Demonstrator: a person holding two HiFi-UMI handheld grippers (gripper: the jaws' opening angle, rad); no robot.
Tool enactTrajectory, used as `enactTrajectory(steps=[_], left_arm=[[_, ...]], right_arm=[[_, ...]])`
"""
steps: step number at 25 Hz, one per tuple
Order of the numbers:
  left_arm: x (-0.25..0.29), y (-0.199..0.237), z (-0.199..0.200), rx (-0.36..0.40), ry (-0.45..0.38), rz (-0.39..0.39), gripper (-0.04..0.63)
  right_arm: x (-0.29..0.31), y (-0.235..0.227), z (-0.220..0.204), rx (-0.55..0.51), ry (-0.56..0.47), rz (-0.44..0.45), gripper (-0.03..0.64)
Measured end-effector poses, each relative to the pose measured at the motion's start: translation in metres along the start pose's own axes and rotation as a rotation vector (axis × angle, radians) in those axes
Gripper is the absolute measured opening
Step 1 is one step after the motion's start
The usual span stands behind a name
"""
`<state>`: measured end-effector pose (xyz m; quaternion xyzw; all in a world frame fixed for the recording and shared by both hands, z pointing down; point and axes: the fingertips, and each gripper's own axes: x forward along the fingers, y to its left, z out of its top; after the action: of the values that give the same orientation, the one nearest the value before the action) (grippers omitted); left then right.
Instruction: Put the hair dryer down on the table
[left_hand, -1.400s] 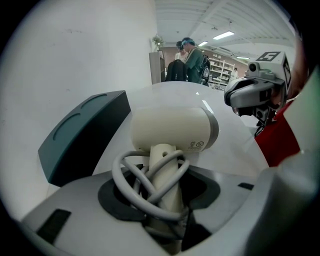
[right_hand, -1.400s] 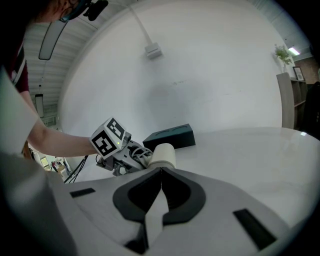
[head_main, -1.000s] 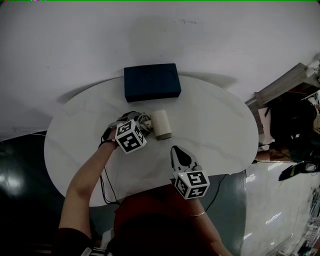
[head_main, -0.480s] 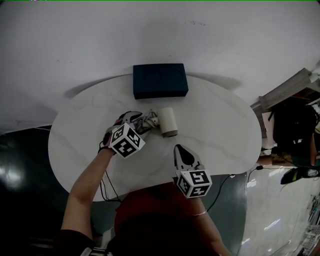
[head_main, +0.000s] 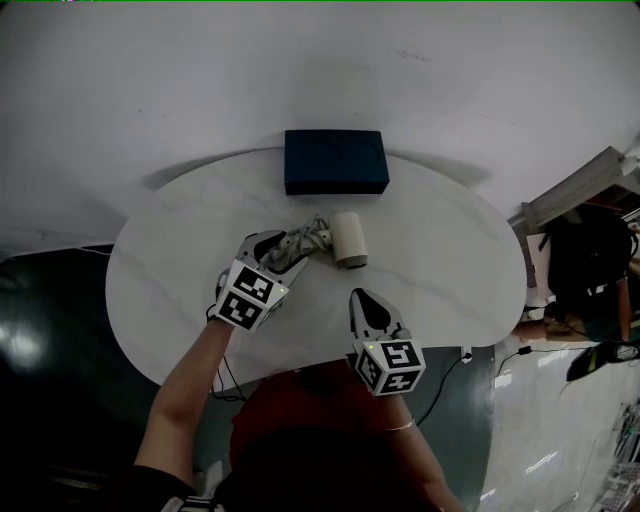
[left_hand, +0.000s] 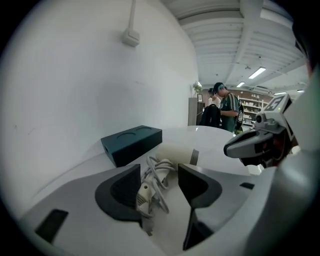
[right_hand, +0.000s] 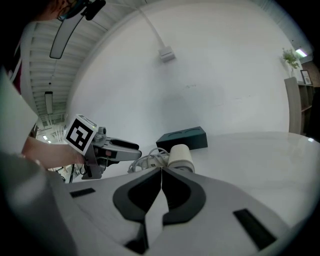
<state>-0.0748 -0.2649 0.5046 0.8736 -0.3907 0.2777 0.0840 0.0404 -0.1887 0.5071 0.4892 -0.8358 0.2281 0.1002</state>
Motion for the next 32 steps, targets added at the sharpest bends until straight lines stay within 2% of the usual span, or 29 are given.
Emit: enactTrajectory(steps=[8,20,32], left_arm=[[-0.035,-0.004,-0.004,-0.107,-0.069,0.076,0.159],[-0.081,-0.012,-0.023,-0.24,-0.127,0.166,0.083],[-0.119,-0.025,-0.048,-0.273,-0.128,0.222,0.041]], right_arm=[[-0.008,0.018,0.001,-0.017,-0.02,0.009,0.015],[-0.023,0.043,0.003,-0.05,-0.055,0.021,0.015],[-0.04,0.069,0.0,-0.064,-0.082,0.021,0.015]])
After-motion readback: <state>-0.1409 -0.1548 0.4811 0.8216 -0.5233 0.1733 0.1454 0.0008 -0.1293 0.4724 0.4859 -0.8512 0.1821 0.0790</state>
